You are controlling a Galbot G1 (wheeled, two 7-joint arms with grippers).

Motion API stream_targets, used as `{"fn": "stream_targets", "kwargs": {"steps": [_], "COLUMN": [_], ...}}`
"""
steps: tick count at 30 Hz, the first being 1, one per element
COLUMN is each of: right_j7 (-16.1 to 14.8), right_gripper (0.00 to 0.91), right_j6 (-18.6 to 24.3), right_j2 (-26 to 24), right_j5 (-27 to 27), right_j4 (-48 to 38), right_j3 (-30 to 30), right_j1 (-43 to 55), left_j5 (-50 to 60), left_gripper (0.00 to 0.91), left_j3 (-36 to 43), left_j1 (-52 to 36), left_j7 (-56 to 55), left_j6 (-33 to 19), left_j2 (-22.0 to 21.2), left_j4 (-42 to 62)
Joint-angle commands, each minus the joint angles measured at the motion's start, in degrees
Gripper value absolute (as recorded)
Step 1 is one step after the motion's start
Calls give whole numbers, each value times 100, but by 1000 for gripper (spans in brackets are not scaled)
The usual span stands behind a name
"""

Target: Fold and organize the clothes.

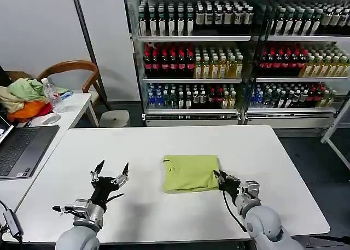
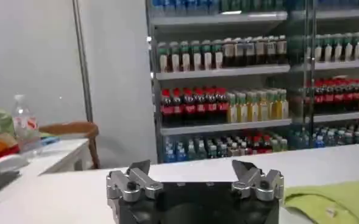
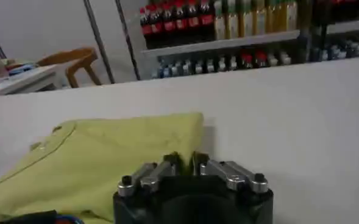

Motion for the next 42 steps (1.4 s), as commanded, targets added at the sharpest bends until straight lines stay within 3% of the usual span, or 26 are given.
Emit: {"fn": "stream_targets", "kwargs": {"steps": [1,6,9,12,16,19,26,36,42], "right_j7": [-120,-121,-115,-53,-25,-21,-8,-102,-280], "right_gripper": [907,907,907,907,907,907,907,907,907], "right_j6": [593,865,787,1283,1322,1404,1395,1244,1584], "right_j2": [-451,-590,-619,-531,-529,-495,-519,-629,-670], "right_j5": [-1084,-1122,-1160,-1369,-1427,-1569,-1563,-1645,-2020], "right_j4": [462,381,335,82,-8,-67,-36,-26,-63], "right_j3": [710,967,1043,1046,1081,1115,1166,1295,1406], "right_j1": [-288,-217,-163,-2,156,236,242,211,144], "left_j5": [35,8,-47,-5,263,304,788,638,-36], "left_gripper": [907,907,907,907,907,907,907,907,907], "left_j3": [10,0,-15,-76,-40,28,180,125,141], "left_j1": [-127,-268,-421,-588,-756,-814,-953,-1069,-1067], "left_j7": [114,244,278,479,499,391,440,583,804], "left_j6": [-275,-360,-415,-708,-977,-813,-1002,-1068,-1172], "left_j2": [63,131,169,149,154,187,180,167,233], "left_j4": [54,153,285,500,615,586,688,714,725]}}
